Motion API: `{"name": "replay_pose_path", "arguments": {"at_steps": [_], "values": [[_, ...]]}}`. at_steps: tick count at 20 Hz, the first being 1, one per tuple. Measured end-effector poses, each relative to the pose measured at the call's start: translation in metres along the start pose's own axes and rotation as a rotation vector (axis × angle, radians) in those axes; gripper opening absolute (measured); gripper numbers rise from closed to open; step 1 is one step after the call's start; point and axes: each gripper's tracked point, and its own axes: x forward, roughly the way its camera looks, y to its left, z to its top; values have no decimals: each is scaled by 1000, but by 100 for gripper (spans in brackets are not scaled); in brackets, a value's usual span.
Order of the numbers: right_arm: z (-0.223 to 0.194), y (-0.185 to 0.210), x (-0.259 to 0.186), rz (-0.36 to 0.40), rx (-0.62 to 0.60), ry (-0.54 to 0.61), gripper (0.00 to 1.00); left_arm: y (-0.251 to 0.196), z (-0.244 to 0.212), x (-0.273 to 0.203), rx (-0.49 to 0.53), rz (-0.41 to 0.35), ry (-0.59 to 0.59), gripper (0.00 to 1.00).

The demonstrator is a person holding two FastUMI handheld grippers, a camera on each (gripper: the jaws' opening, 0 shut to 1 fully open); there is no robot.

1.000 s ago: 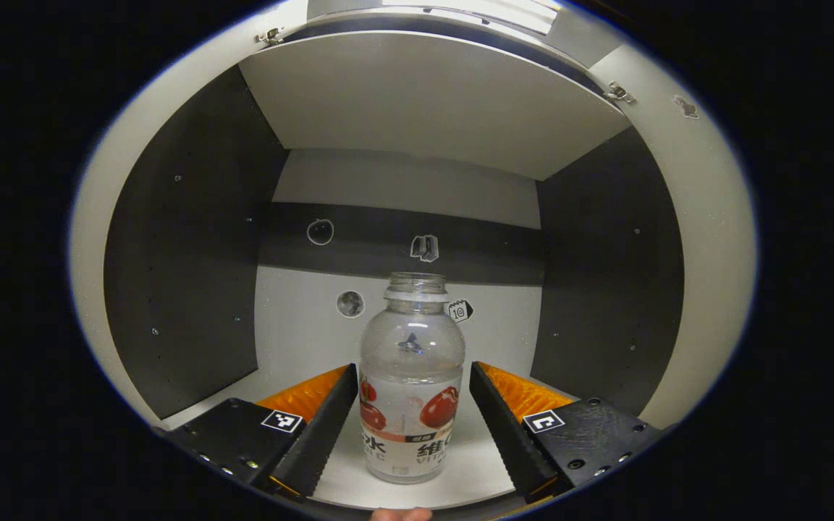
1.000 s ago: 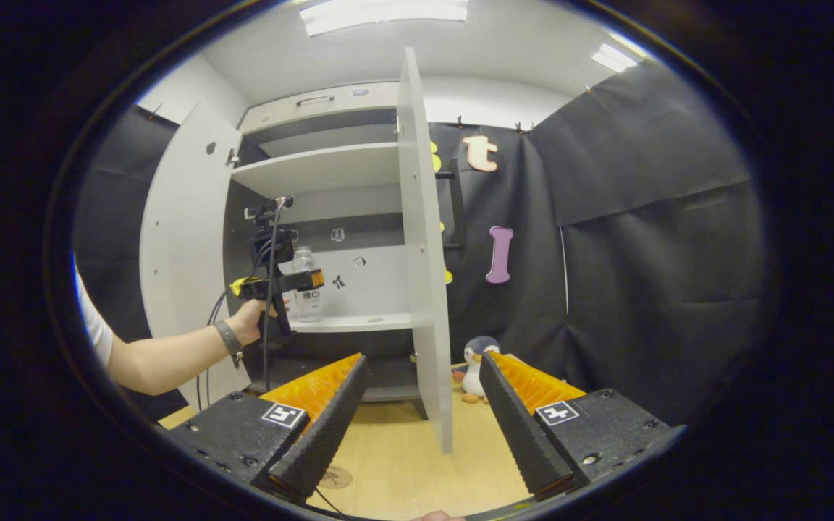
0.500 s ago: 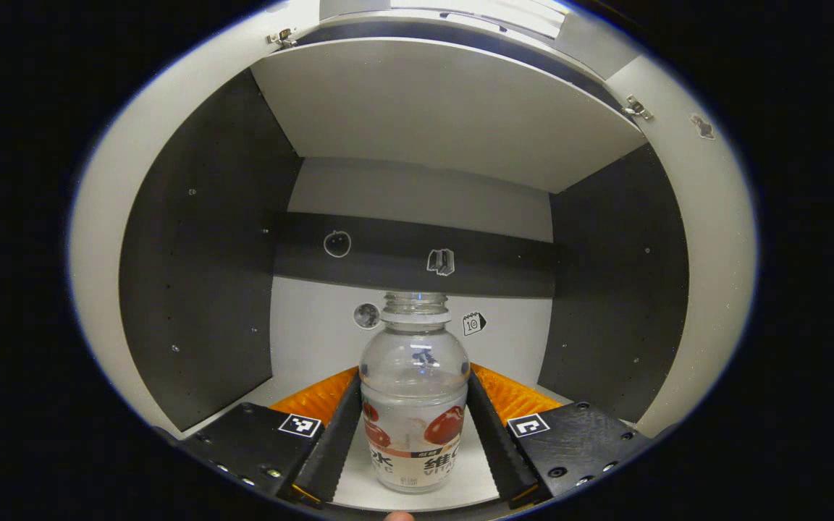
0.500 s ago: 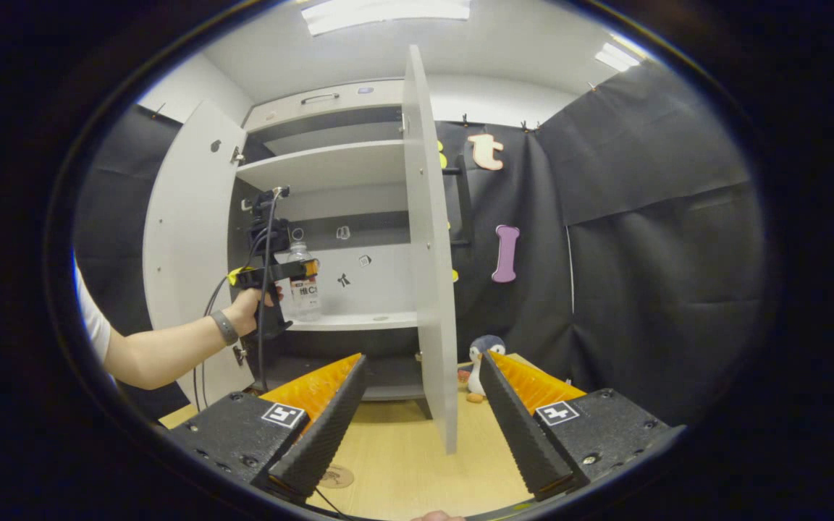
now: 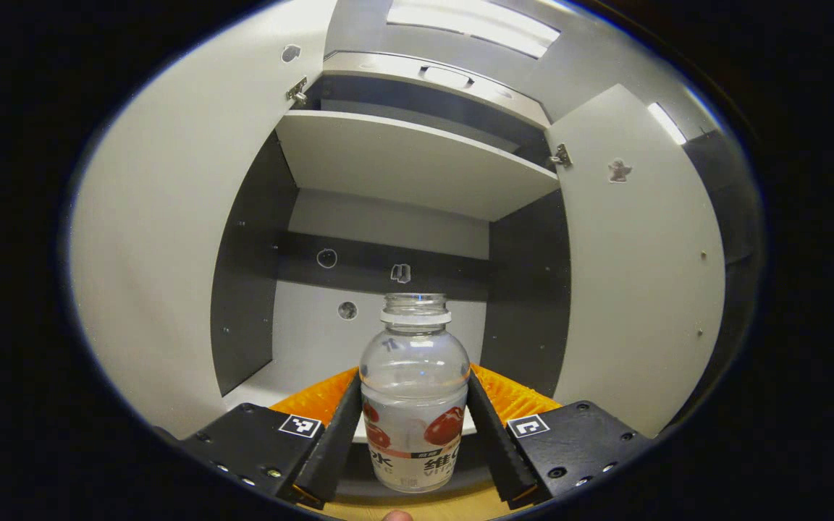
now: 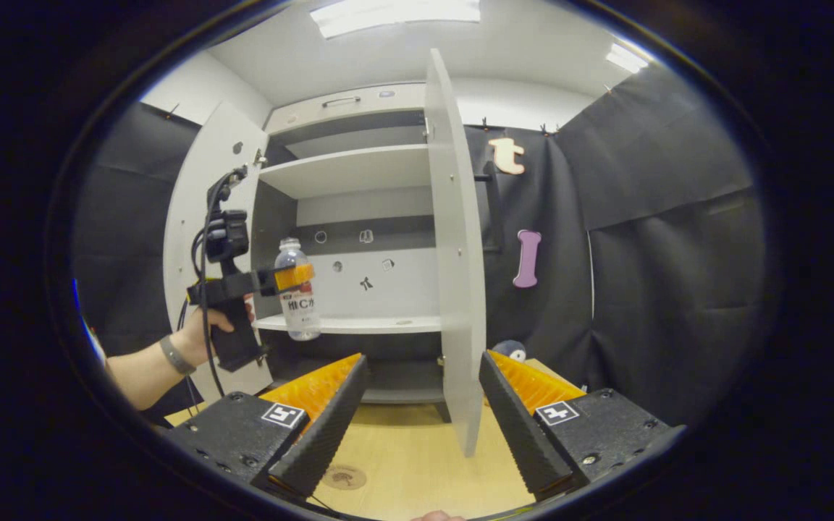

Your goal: Grasp the bottle in the cabinet with the left hand and place it on the coaster, then close the right door with the right hand and the left door with the left hand.

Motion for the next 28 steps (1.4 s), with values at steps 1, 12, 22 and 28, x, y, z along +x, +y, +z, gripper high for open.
{"name": "replay_pose_path", "arguments": {"at_steps": [1, 12, 22, 28], "values": [[1, 4, 0, 13, -2, 0, 100, -5, -15, -17, 1, 2, 6, 82], [0, 22, -20, 70, -61, 43, 100, -64, -215, -129, 16, 12, 142, 78], [-10, 1, -29, 3, -94, 114, 100, -75, -271, -146, 67, 32, 158, 78], [-13, 11, -21, 27, -86, 121, 100, -70, -276, -146, 23, 36, 190, 86]]}}
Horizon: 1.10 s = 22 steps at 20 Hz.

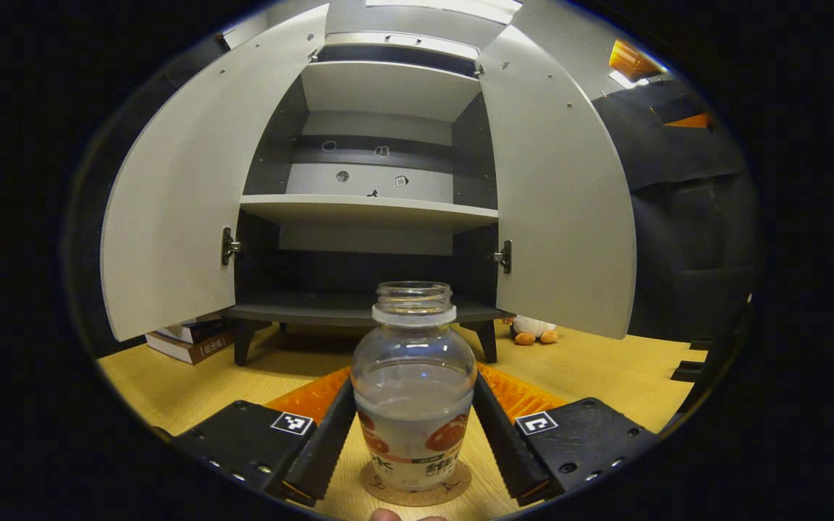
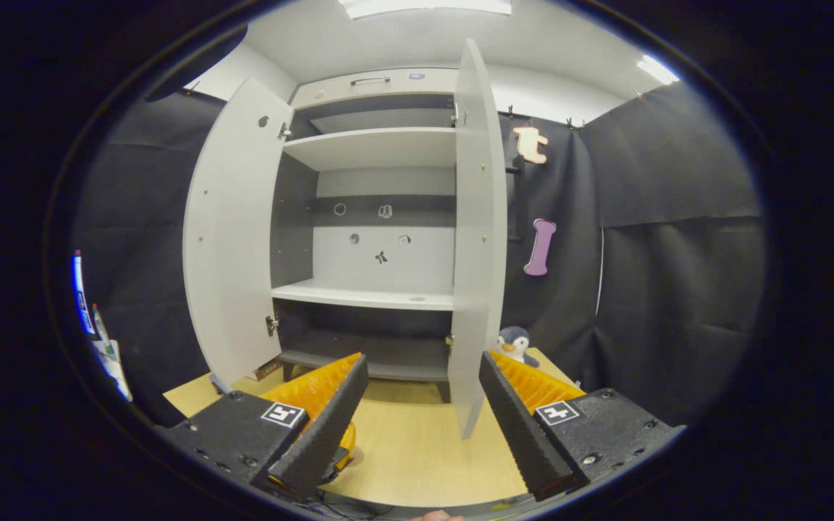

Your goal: Grasp the bottle in the cabinet with the left hand and place it on the coaster, then close the right door with the right hand and the left door with the left hand.

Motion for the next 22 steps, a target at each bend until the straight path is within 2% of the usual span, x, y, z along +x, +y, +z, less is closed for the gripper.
{"name": "replay_pose_path", "arguments": {"at_steps": [1, 2, 7, 16, 17, 20, 21, 22], "values": [[0, 1, 1, 6, 0, 3, 100, 1, 0, 0, -5, 5, 4, 95], [-1, 2, 2, 10, 1, 3, 100, 3, 2, -1, -8, 6, 8, 96], [-6, 2, 5, 18, 16, 11, 100, 1, 38, -15, -15, -16, -46, 95], [-10, 5, 8, 42, 49, -10, 99, -1, 148, -65, -63, -60, -186, 95], [-10, 6, 8, 47, 54, -14, 99, 3, 162, -69, -61, -57, -192, 99], [-10, 8, 11, 61, 52, -26, 100, 26, 203, -76, -87, -26, -197, 99], [-8, 9, 12, 64, 50, -36, 100, 33, 216, -79, -104, -26, -195, 95], [-7, 11, 13, 67, 49, -45, 99, 42, 228, -83, -121, -13, -189, 99]]}}
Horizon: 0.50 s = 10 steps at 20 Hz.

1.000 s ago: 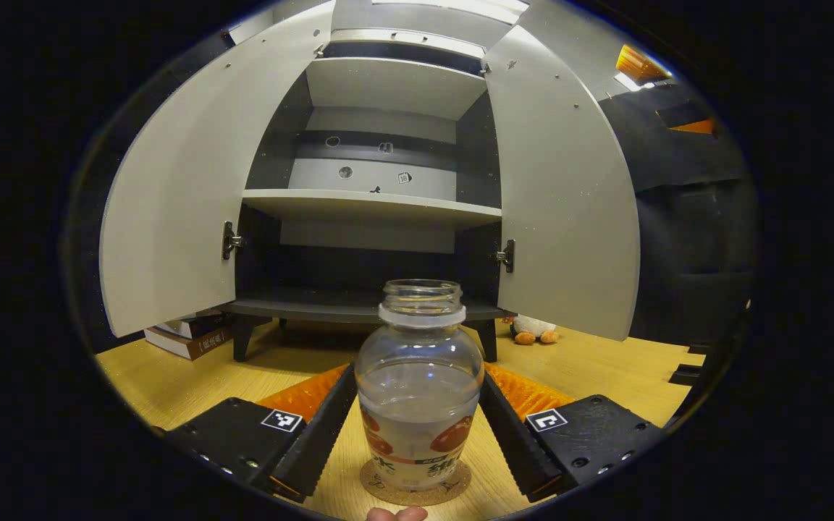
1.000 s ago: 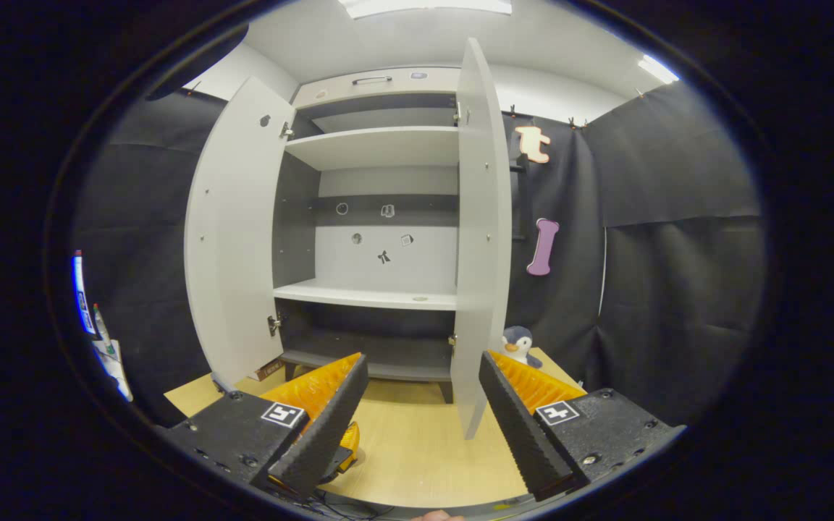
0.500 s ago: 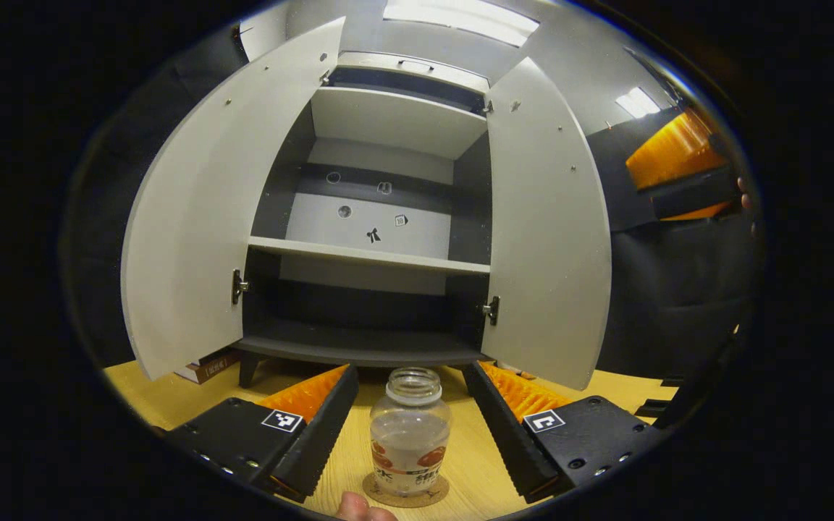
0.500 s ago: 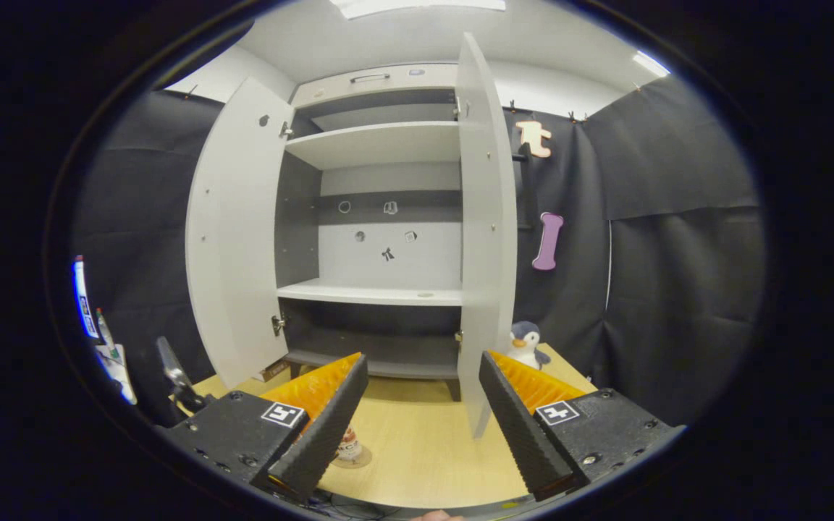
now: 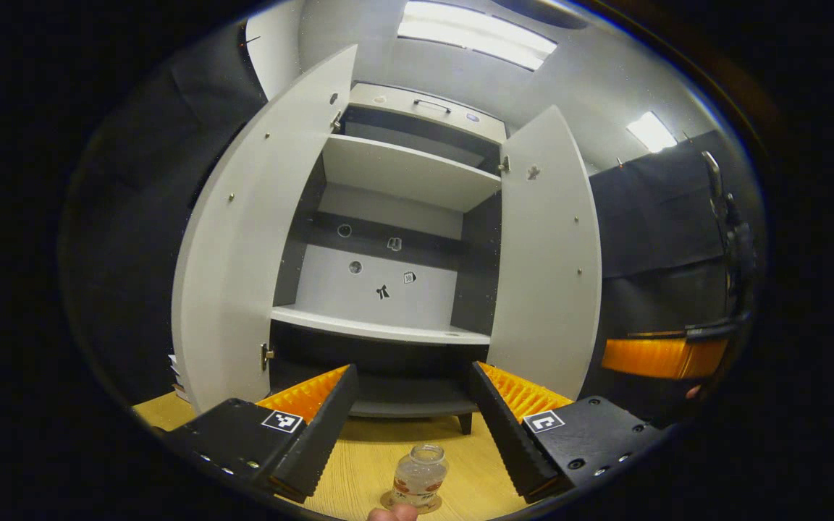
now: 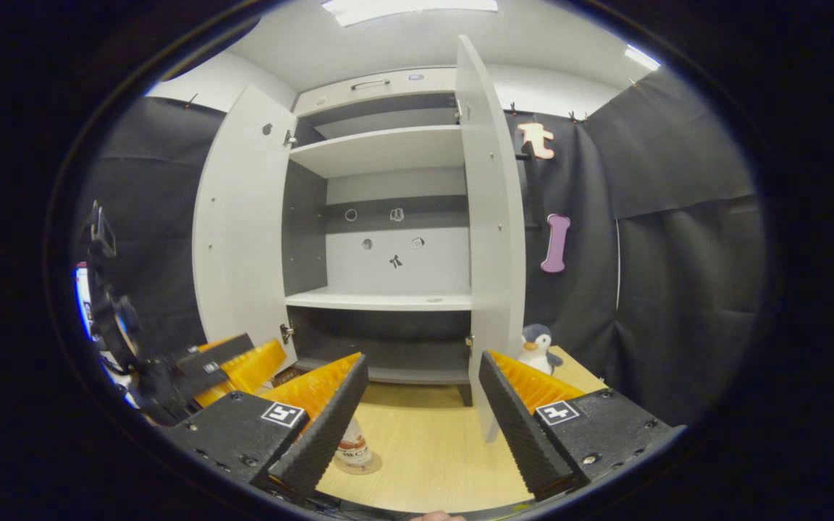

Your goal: Grasp the bottle in the cabinet with the left hand and place it on the coaster, then close the right door with the right hand and the left door with the left hand.

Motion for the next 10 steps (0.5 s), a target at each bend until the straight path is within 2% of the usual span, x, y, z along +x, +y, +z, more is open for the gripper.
{"name": "replay_pose_path", "arguments": {"at_steps": [1, 2, 3, 4, 5, 7, 8, 9, 10], "values": [[2, 1, 1, 3, -1, -9, 100, 12, 12, -2, -6, 31, 4, 95], [2, 3, 2, 6, -2, -19, 99, 26, 27, -4, -9, 66, 2, 99], [5, 5, 4, 11, -3, -30, 99, 42, 40, -7, -7, 99, -4, 95], [5, 7, 6, 17, -3, -36, 99, 60, 53, -8, -1, 138, -15, 99], [4, 9, 7, 23, 0, -38, 100, 79, 62, -11, 7, 176, -20, 95], [2, 13, 9, 36, 13, -37, 100, 118, 80, -19, 48, 273, -55, 95], [0, 13, 10, 38, 18, -37, 100, 138, 88, -23, 70, 326, -76, 100], [-1, 13, 11, 39, 22, -36, 100, 157, 96, -29, 87, 375, -92, 100], [-3, 14, 11, 38, 23, -34, 100, 175, 102, -35, 97, 422, -103, 95]]}}
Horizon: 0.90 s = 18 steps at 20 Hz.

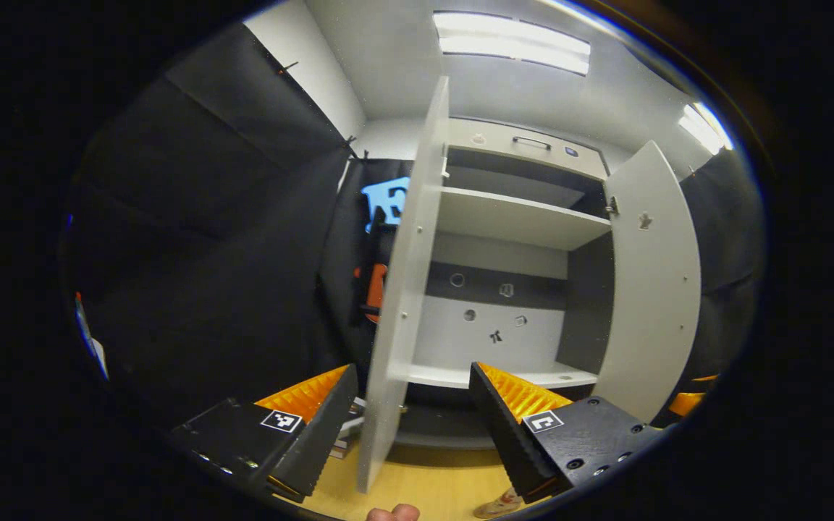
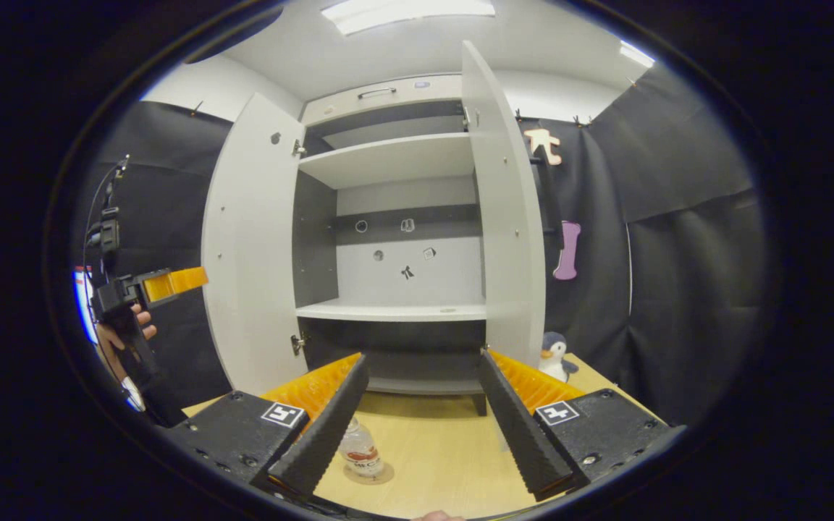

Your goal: Grasp the bottle in the cabinet with the left hand and place it on the coaster, then close the right door with the right hand and the left door with the left hand.

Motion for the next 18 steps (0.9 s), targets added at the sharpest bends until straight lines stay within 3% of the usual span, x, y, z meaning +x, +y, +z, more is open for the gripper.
{"name": "replay_pose_path", "arguments": {"at_steps": [1, 2, 3, 8, 12, 13, 15, 16, 18], "values": [[0, 0, 0, 0, -1, -1, 100, 17, 2, 4, 1, 40, -8, 99], [0, 0, 0, 0, -4, -3, 100, 28, 1, 10, -5, 70, -8, 95], [2, 0, 0, 0, -7, -7, 100, 38, 1, 17, -15, 92, -7, 99], [6, -7, -2, -13, -5, -24, 100, 96, -12, 52, -25, 228, 1, 95], [8, -15, -2, -36, -13, -28, 100, 95, -26, 65, -28, 219, 36, 95], [9, -18, -2, -42, -11, -28, 100, 94, -26, 65, -18, 214, 34, 99], [9, -21, -2, -49, -4, -29, 100, 89, -30, 65, 6, 203, 40, 94], [8, -21, -1, -49, -1, -29, 100, 84, -32, 67, 6, 195, 44, 99], [9, -21, -1, -47, 3, -29, 100, 80, -32, 65, 10, 201, 36, 95]]}}
